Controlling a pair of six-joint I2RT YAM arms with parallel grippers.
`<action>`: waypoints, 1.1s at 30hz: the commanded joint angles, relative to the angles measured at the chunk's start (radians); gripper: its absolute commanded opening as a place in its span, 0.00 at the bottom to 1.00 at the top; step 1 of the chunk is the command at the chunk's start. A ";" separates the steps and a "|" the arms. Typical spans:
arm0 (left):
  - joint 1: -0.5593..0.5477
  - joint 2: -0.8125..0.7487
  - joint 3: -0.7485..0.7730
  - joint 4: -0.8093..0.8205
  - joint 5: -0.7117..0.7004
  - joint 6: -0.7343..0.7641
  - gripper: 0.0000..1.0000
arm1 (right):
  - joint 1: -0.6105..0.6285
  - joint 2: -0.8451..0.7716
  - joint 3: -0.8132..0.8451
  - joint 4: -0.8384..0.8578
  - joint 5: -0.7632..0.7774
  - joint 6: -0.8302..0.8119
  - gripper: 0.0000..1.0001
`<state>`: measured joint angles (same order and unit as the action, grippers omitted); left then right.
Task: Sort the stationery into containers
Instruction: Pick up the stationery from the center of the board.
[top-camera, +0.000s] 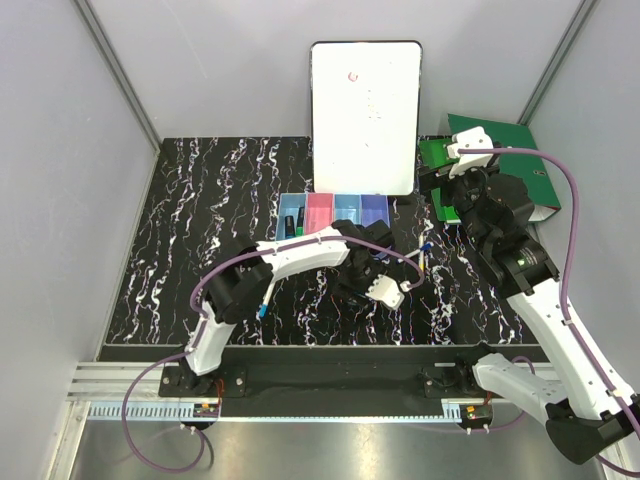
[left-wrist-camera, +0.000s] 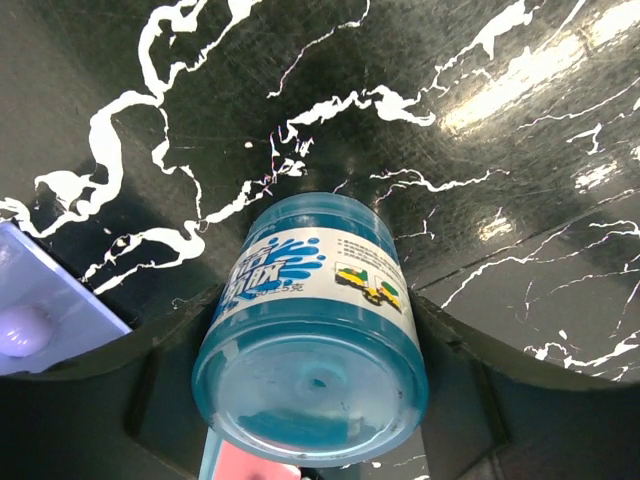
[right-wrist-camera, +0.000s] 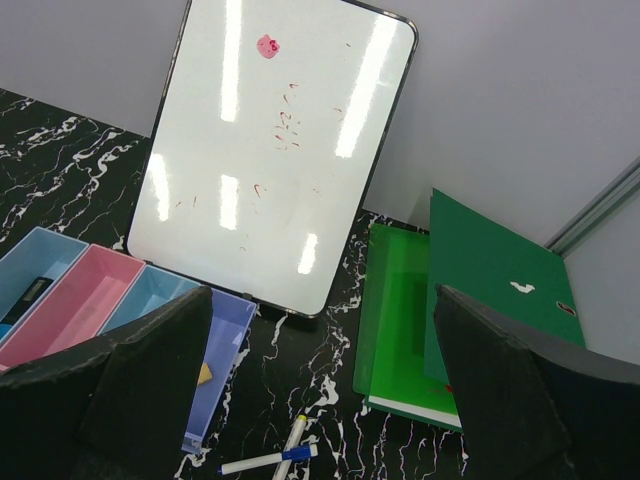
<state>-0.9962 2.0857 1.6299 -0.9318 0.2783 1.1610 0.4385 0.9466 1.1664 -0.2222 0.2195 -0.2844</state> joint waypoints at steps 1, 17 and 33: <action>-0.005 -0.007 0.012 -0.024 -0.041 0.020 0.59 | -0.006 -0.016 0.026 0.041 0.009 -0.002 1.00; 0.008 -0.248 -0.065 0.141 -0.083 -0.221 0.00 | -0.007 -0.049 0.015 -0.043 -0.023 0.033 1.00; 0.010 -0.869 -0.599 1.042 -0.344 -0.343 0.00 | -0.007 -0.045 0.131 -0.282 -0.509 0.224 1.00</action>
<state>-0.9901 1.2999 1.0843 -0.3107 0.0353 0.8589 0.4343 0.8898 1.2266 -0.3897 0.0189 -0.1558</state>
